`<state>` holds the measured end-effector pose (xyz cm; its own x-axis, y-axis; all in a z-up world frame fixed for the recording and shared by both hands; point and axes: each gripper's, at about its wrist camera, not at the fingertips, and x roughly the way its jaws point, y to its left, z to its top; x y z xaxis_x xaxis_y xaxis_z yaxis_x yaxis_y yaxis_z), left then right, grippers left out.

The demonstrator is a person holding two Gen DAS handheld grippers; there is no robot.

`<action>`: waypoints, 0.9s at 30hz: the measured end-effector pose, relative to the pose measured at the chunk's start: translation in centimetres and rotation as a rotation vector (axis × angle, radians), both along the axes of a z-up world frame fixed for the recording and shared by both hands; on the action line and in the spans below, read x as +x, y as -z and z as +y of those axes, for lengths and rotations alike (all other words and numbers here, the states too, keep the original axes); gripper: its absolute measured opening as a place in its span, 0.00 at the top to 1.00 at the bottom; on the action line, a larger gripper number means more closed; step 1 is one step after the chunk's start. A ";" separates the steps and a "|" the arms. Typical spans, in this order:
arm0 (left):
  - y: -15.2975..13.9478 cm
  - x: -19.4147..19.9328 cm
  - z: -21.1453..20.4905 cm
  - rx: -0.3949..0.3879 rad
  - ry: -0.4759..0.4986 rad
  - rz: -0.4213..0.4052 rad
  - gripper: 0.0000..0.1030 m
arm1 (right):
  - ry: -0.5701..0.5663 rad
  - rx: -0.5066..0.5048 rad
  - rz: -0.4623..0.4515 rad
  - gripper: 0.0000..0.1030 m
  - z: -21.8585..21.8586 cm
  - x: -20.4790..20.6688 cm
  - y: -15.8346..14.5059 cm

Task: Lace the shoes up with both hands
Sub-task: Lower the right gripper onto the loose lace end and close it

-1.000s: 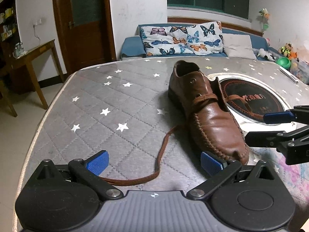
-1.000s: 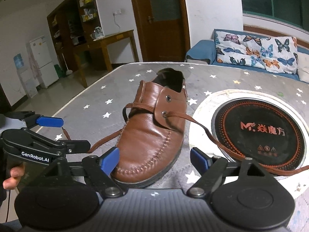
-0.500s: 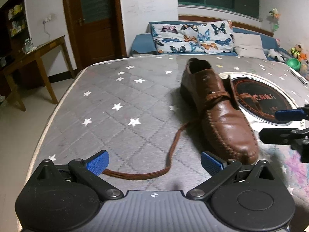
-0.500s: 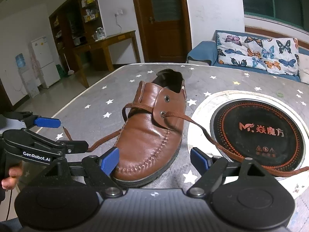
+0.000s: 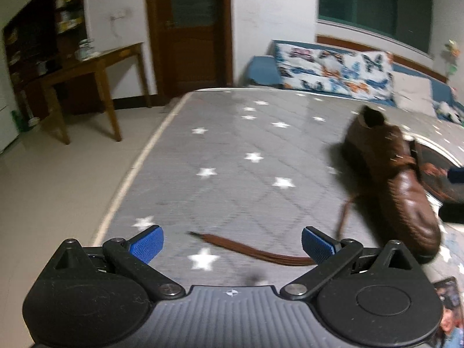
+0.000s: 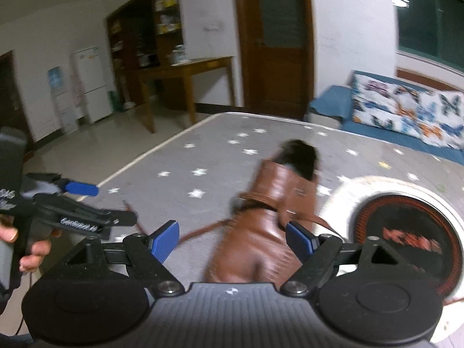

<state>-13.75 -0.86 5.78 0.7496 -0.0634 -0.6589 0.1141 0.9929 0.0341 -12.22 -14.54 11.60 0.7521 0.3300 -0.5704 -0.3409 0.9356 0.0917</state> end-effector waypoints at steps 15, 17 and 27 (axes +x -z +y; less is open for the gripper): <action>0.9 0.0 8.3 -0.035 -0.199 0.018 0.00 | -0.393 -0.064 0.153 0.57 12.4 8.6 3.8; 1.1 0.0 8.6 -0.035 -0.200 0.023 0.00 | -0.411 -0.054 0.188 0.63 13.2 9.5 4.4; 1.5 0.1 9.1 -0.030 -0.195 0.023 0.00 | -0.425 -0.075 0.235 0.90 14.4 10.6 6.2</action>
<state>-13.70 8.23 4.27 0.7341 0.0617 -0.6763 -0.0802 0.9968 0.0039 -1.63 -0.11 5.44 0.4081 0.5311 -0.7425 -0.6720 0.7253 0.1494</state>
